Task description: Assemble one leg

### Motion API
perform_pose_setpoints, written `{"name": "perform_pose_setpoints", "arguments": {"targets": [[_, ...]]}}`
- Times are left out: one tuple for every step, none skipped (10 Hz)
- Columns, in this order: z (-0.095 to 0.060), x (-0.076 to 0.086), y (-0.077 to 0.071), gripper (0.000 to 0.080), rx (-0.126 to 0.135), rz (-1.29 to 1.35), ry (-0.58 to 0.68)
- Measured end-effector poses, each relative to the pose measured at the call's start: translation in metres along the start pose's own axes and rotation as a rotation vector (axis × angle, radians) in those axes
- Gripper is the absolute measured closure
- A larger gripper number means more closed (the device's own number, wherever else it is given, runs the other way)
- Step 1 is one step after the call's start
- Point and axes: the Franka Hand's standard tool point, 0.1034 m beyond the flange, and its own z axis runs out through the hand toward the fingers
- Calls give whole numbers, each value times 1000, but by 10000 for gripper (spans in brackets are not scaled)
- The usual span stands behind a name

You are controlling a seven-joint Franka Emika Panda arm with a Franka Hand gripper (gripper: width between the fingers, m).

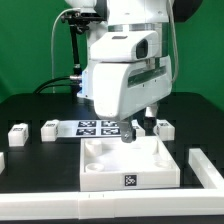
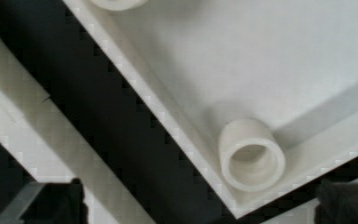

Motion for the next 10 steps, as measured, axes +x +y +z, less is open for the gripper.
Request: {"name": "perform_pose_setpoints", "arguments": {"targets": [[0, 0, 0, 150, 0, -2, 0], [0, 0, 0, 150, 0, -2, 0], [0, 0, 0, 150, 0, -2, 0], [0, 0, 0, 150, 0, -2, 0], [0, 0, 0, 150, 0, -2, 0], [0, 0, 0, 150, 1, -2, 0], [0, 0, 0, 150, 1, -2, -1], [1, 0, 0, 150, 1, -2, -1], [1, 0, 0, 150, 1, -2, -1], [1, 0, 0, 150, 1, -2, -1]]}}
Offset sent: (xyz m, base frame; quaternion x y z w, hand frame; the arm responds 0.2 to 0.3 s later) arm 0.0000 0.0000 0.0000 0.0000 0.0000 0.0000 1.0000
